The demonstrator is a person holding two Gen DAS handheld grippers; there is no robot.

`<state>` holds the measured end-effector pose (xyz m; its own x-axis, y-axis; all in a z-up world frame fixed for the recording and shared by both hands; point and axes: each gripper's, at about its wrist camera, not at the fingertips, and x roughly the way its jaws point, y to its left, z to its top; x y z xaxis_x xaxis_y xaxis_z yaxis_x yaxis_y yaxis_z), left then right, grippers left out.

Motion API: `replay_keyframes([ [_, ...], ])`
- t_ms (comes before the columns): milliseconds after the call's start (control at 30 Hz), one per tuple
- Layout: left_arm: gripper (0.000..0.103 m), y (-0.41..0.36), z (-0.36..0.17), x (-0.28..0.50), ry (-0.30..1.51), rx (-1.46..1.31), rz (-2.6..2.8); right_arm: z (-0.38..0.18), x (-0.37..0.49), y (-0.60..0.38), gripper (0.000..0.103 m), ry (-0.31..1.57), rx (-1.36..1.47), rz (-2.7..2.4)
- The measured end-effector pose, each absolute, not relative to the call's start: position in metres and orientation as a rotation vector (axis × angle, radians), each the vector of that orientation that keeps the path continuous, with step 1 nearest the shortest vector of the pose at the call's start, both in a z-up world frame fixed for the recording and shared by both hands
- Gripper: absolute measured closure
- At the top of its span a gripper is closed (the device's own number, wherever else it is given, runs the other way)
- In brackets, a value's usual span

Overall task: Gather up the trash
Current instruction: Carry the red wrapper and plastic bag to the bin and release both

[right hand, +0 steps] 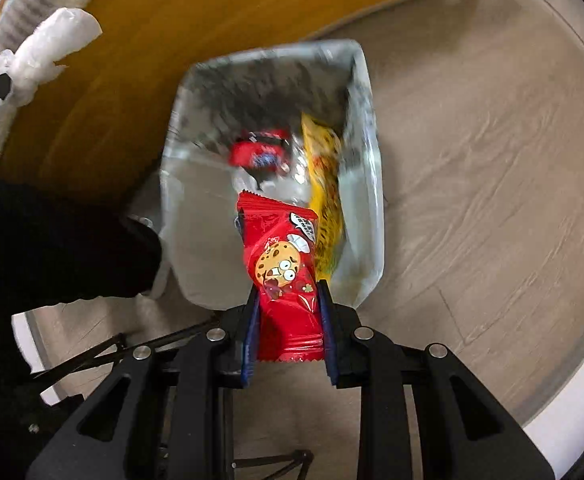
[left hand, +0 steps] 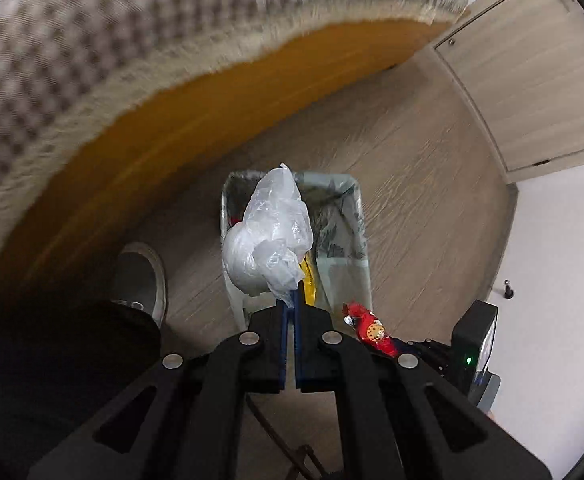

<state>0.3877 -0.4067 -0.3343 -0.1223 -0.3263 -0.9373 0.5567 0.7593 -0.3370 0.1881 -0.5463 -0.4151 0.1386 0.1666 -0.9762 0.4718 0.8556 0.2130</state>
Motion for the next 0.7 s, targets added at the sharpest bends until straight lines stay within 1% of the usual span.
replay_keyframes([
  [100,0.103,-0.420,-0.361,0.389,1.582,0.189,-0.720,-0.428,0.196,-0.548,0.077,1.456,0.556,-0.230],
  [267,0.103,-0.426,-0.377,0.395,1.612,0.197,-0.676,-0.452,0.209,-0.539,0.076,1.516,0.540,-0.188],
  [433,0.103,-0.451,-0.396,0.410,1.671,0.196,-0.693,-0.477,0.227,-0.534,0.076,1.553,0.554,-0.166],
  [567,0.103,-0.481,-0.416,0.410,1.702,0.262,-0.701,-0.472,0.239,-0.546,0.076,1.527,0.561,-0.196],
  [700,0.102,-0.503,-0.469,0.411,1.857,0.284,-0.650,-0.463,0.250,-0.568,0.076,1.506,0.527,-0.261],
])
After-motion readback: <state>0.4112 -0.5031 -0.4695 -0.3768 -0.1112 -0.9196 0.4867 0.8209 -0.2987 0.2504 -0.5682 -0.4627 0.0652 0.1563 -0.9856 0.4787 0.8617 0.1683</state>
